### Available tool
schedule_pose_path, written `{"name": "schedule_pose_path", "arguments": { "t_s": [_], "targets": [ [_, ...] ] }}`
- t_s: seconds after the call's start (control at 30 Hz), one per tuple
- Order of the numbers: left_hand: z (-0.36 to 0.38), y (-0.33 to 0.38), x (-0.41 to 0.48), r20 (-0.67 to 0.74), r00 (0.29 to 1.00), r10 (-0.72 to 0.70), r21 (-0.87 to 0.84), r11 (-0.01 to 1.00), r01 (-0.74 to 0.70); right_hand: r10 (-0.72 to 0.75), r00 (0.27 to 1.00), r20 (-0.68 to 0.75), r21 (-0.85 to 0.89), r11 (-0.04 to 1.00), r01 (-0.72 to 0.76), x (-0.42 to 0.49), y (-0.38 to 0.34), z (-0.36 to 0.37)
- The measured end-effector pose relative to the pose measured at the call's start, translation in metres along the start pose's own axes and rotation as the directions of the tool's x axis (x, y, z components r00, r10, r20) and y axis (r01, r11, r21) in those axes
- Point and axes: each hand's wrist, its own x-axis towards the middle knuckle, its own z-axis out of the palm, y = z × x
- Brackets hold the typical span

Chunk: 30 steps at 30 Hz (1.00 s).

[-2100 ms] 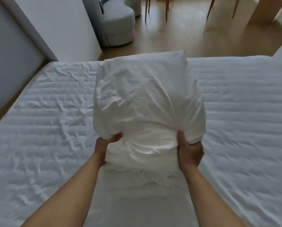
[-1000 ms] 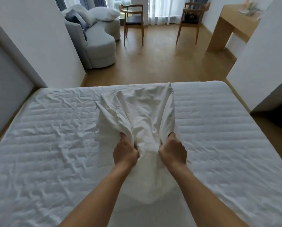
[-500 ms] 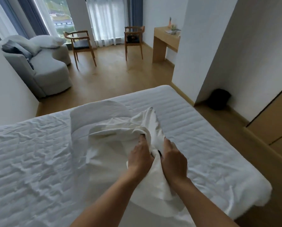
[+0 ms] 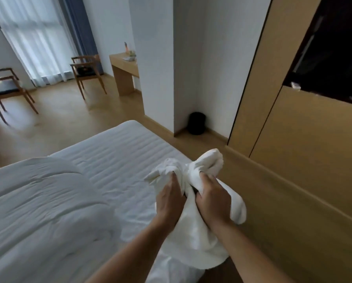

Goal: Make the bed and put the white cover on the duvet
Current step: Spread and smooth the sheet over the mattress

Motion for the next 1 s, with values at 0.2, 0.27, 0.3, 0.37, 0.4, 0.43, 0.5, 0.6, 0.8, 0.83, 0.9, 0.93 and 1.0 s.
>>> {"name": "schedule_pose_path", "arguments": {
  "t_s": [0.2,0.27,0.3,0.37,0.4,0.43,0.5,0.6,0.8,0.83,0.9,0.93,1.0],
  "targets": [
    [0.098,0.123,0.0,0.095,0.995,-0.015,-0.202,0.979,0.034,0.011,0.995,-0.095,-0.078,0.997,-0.019,0.033,0.129,-0.077],
    [0.125,0.153,0.003,0.105,0.994,0.007,-0.208,0.978,0.016,-0.002,0.992,-0.126,-0.109,0.994,-0.012,0.043,0.162,-0.094],
    [0.139,0.164,0.009,0.113,0.993,0.019,-0.185,0.983,0.003,0.004,0.991,-0.134,-0.118,0.993,-0.02,0.048,0.178,-0.1],
    [0.168,0.18,0.023,0.122,0.991,0.048,-0.142,0.989,-0.03,0.041,0.989,-0.14,-0.12,0.991,-0.058,0.058,0.209,-0.106],
    [0.182,0.187,0.032,0.12,0.99,0.07,-0.125,0.991,-0.055,0.066,0.989,-0.136,-0.116,0.99,-0.082,0.063,0.224,-0.107],
    [0.195,0.194,0.041,0.119,0.989,0.092,-0.099,0.992,-0.08,0.089,0.988,-0.127,-0.114,0.988,-0.104,0.068,0.238,-0.108],
    [0.22,0.207,0.061,0.136,0.983,0.126,-0.04,0.992,-0.122,0.125,0.986,-0.107,-0.112,0.984,-0.137,0.081,0.265,-0.108],
    [0.256,0.223,0.098,0.136,0.97,0.204,-0.015,0.979,-0.204,0.136,0.986,-0.097,-0.118,0.982,-0.147,0.111,0.302,-0.101],
    [0.321,0.247,0.202,0.137,0.974,0.177,-0.042,0.984,-0.173,0.129,0.991,-0.047,-0.103,0.986,-0.133,0.21,0.372,-0.067],
    [0.33,0.252,0.222,0.124,0.977,0.174,-0.048,0.984,-0.169,0.126,0.991,-0.037,-0.099,0.987,-0.129,0.23,0.382,-0.062],
    [0.346,0.264,0.261,0.1,0.979,0.177,-0.063,0.983,-0.171,0.096,0.995,-0.024,-0.107,0.989,-0.098,0.273,0.401,-0.054],
    [0.353,0.272,0.281,0.096,0.98,0.174,-0.069,0.983,-0.168,0.07,0.997,-0.021,-0.12,0.99,-0.072,0.296,0.41,-0.05],
    [0.362,0.29,0.322,0.089,0.984,0.153,-0.068,0.987,-0.147,0.043,0.999,-0.019,-0.127,0.991,-0.045,0.342,0.427,-0.041]
  ]
}}
